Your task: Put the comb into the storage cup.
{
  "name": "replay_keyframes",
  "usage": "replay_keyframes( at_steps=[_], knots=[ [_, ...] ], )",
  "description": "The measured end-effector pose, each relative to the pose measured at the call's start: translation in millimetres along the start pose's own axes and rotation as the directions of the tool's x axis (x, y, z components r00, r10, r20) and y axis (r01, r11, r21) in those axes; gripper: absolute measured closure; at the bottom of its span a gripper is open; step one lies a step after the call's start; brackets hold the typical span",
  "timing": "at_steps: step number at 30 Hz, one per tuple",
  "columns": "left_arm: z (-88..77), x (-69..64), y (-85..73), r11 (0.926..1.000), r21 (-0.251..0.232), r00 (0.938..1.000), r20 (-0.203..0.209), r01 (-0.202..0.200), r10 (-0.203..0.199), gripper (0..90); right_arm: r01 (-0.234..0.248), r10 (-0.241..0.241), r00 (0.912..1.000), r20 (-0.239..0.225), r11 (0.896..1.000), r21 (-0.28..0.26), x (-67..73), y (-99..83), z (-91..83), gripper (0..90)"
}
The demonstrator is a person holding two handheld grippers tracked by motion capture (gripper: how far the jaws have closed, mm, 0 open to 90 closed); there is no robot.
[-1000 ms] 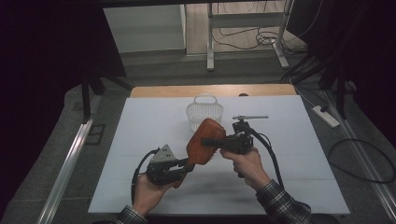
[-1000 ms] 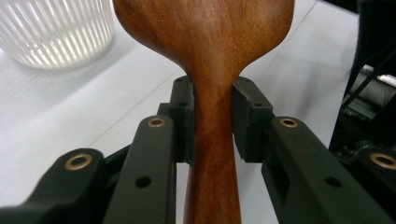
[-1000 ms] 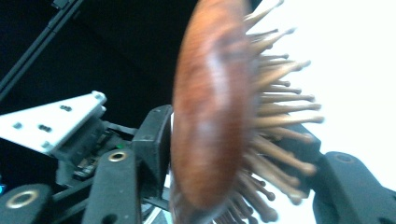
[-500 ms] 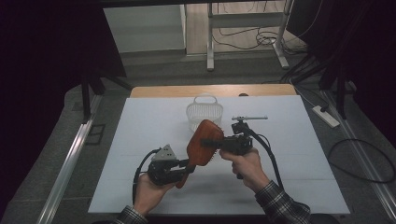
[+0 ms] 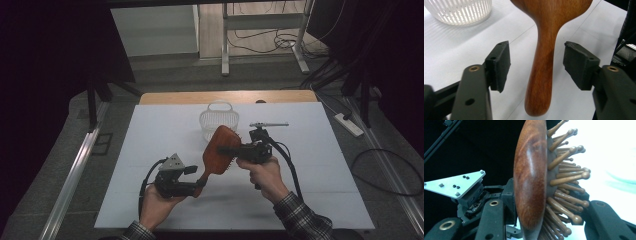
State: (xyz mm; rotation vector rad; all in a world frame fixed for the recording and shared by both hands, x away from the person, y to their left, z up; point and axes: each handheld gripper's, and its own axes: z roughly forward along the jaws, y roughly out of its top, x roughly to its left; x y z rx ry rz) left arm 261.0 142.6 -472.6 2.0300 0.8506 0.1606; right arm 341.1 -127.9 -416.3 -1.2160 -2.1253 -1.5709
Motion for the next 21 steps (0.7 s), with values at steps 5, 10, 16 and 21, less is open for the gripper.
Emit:
replay_keyframes(
  at_steps=[5,10,16,21],
  knots=[
    [-1.2,0.9,-1.3,1.0,-0.006,1.0,-0.001,-0.003,0.003,30.2,0.011,-0.011,0.9998,0.016,1.0,-0.005,-0.1,2.7,-1.1,52.8],
    [-0.3,1.9,-2.2,1.0,0.002,1.0,-0.006,0.008,-0.008,21.3,0.019,-0.019,0.9994,0.027,1.0,-0.007,-0.3,4.3,-0.9,52.8],
    [-1.1,2.4,-2.8,0.9999,-0.005,0.9998,0.009,0.016,-0.016,11.8,0.022,-0.022,0.9993,0.03,1.0,-0.008,-0.2,5.3,0.3,52.9],
    [-2.4,2.6,-3.3,0.9999,0.007,0.9998,0.012,0.015,-0.015,5.8,0.024,-0.024,0.9992,0.031,1.0,-0.017,0.0,7.3,0.1,52.8]
  ],
)
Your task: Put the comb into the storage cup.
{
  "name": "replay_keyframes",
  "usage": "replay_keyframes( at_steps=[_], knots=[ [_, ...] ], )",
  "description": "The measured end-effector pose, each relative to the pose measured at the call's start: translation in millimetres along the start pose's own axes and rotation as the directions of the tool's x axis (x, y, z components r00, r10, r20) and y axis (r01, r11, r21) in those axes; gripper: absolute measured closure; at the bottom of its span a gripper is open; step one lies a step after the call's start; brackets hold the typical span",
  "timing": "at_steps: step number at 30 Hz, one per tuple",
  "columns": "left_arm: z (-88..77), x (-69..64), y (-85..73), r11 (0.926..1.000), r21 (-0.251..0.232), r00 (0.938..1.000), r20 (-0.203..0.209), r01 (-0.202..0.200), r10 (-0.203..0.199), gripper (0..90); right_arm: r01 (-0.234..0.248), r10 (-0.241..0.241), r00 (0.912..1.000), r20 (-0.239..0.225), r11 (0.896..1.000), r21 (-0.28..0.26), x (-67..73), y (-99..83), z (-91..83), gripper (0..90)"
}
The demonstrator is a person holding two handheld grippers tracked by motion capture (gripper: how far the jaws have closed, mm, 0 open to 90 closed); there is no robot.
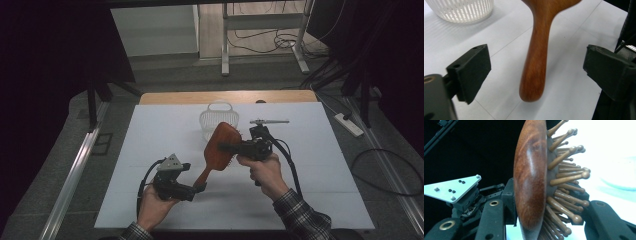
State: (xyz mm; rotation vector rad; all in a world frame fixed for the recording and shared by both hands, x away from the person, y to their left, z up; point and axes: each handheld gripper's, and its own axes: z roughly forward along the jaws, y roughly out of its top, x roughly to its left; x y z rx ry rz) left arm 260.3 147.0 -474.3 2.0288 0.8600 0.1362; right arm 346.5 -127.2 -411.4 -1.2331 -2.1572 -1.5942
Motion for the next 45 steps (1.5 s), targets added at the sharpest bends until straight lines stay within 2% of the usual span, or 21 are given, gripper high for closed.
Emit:
replay_keyframes(
  at_steps=[7,11,17,20,22,28,35,45],
  knots=[
    [-4.1,1.2,-3.9,0.9999,0.007,1.0,0.005,0.007,-0.007,1.0,0.004,-0.004,1.0,-0.002,1.0,-0.015,0.4,6.0,-1.3,52.8],
    [-5.3,4.1,-6.7,0.9996,0.027,0.9999,-0.015,0.007,-0.007,0.6,0.009,-0.009,1.0,0.002,1.0,-0.026,-0.6,10.9,-2.1,52.8],
    [-9.6,5.4,-8.5,0.9997,0.013,0.9997,-0.01,0.02,-0.02,0.6,0.013,-0.012,0.9999,0.011,0.999,-0.04,-2.1,15.8,-2.5,52.8],
    [-14.3,6.0,-10.5,0.9996,0.009,0.9989,-0.037,0.027,-0.027,0.0,0.011,-0.01,0.9998,0.017,0.998,-0.056,-3.6,19.8,-3.7,52.8],
    [-19.0,8.5,-13.4,0.999,0.001,0.9981,-0.042,0.045,-0.045,0.0,0.01,-0.009,0.9998,0.019,0.998,-0.059,-4.1,21.9,-4.6,52.8],
    [-28.4,12.7,-21.1,0.9988,0.013,0.9962,-0.075,0.046,-0.045,0.0,0.011,-0.009,0.9996,0.027,0.997,-0.074,-5.5,27.8,-7.3,52.8],
    [-41.0,14.7,-30.9,0.998,-0.002,0.9931,-0.099,0.064,-0.064,0.0,0.02,-0.017,0.9991,0.039,0.997,-0.078,-7.2,32.9,-9.9,52.8],
    [-58.4,15.4,-45.0,0.9968,-0.013,0.9901,-0.116,0.078,-0.079,0.0,0.008,-0.003,0.9989,0.047,0.994,-0.106,-10.2,40.1,-12.1,52.8]
  ],
)
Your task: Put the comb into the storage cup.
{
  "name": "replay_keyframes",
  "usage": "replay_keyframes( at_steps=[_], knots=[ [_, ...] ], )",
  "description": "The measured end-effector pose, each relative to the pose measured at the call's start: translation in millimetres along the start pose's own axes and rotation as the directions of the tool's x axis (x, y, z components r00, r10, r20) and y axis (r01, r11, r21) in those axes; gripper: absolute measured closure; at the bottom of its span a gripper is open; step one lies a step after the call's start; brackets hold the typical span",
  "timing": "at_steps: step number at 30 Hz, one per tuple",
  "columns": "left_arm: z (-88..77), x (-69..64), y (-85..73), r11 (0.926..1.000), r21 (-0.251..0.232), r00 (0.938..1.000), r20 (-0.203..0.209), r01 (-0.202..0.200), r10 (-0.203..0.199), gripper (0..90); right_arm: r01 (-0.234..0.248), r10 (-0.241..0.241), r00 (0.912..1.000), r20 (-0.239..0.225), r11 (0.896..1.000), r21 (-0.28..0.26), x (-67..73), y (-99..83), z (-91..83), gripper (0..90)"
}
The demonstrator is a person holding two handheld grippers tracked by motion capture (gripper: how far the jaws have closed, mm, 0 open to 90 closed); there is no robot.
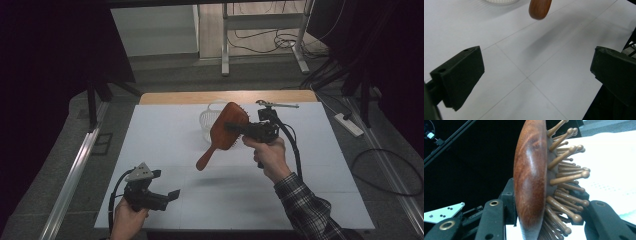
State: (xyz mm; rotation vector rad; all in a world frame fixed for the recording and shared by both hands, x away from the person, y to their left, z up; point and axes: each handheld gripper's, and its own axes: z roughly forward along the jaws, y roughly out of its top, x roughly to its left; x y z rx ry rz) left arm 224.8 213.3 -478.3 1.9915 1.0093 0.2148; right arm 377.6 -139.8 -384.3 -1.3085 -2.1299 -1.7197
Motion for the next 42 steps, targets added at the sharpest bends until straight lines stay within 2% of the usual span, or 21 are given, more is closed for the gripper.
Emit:
replay_keyframes(
  at_steps=[6,14,21,31,42],
  knots=[
    [-8.1,1.4,-8.2,0.9999,-0.002,0.9999,-0.009,0.011,-0.011,0.0,0.003,-0.003,0.9999,0.012,1.0,-0.011,0.0,5.9,-0.5,52.8],
    [-22.5,6.6,-20.8,0.9987,-0.018,0.9986,-0.023,0.047,-0.048,0.0,0.006,-0.006,0.9996,0.027,1.0,-0.029,0.3,12.0,-0.5,52.9],
    [-27.5,4.7,-25.3,0.9994,-0.019,0.9988,-0.038,0.029,-0.029,0.0,0.004,-0.003,0.9994,0.033,0.999,-0.038,-1.3,15.7,-0.5,52.9],
    [-36.9,3.5,-31.9,0.9991,-0.021,0.9968,-0.07,0.038,-0.039,0.0,0.01,-0.006,0.9978,0.066,0.998,-0.064,-3.9,28.3,-1.7,52.9],
    [-42.8,4.8,-39.1,0.9982,-0.011,0.9952,-0.078,0.059,-0.059,0.0,0.006,0.002,0.9949,0.101,0.997,-0.075,-7.0,37.7,2.1,52.9]
  ],
)
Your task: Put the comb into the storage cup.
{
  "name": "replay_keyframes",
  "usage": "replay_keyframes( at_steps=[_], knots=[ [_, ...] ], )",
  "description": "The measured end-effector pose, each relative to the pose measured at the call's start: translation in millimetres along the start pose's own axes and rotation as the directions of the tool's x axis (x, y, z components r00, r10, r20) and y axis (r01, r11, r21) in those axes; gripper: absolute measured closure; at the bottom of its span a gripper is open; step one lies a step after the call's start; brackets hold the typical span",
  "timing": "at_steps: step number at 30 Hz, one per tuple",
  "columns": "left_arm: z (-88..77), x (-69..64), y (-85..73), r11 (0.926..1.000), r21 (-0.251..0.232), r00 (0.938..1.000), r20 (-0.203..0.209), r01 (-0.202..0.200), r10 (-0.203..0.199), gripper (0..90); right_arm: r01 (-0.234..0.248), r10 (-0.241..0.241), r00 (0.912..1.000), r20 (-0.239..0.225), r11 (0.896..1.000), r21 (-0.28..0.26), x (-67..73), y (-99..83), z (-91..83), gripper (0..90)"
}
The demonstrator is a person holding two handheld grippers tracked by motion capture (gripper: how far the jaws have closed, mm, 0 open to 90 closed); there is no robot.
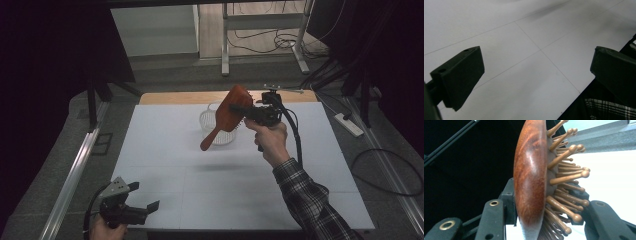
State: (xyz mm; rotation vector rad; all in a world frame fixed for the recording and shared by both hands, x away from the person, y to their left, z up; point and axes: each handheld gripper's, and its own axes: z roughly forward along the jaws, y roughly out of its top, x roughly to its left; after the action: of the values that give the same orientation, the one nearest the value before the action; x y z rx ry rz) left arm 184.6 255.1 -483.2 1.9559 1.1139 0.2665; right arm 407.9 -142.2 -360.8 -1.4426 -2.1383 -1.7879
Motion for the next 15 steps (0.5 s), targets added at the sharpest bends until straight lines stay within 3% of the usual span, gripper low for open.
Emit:
replay_keyframes(
  at_steps=[15],
  knots=[
    [-7.7,2.8,-4.3,0.9996,-0.018,0.9998,-0.003,0.021,-0.021,0.0,-0.002,0.003,0.9993,0.037,1.0,-0.022,-4.8,15.8,4.7,52.9]
  ],
)
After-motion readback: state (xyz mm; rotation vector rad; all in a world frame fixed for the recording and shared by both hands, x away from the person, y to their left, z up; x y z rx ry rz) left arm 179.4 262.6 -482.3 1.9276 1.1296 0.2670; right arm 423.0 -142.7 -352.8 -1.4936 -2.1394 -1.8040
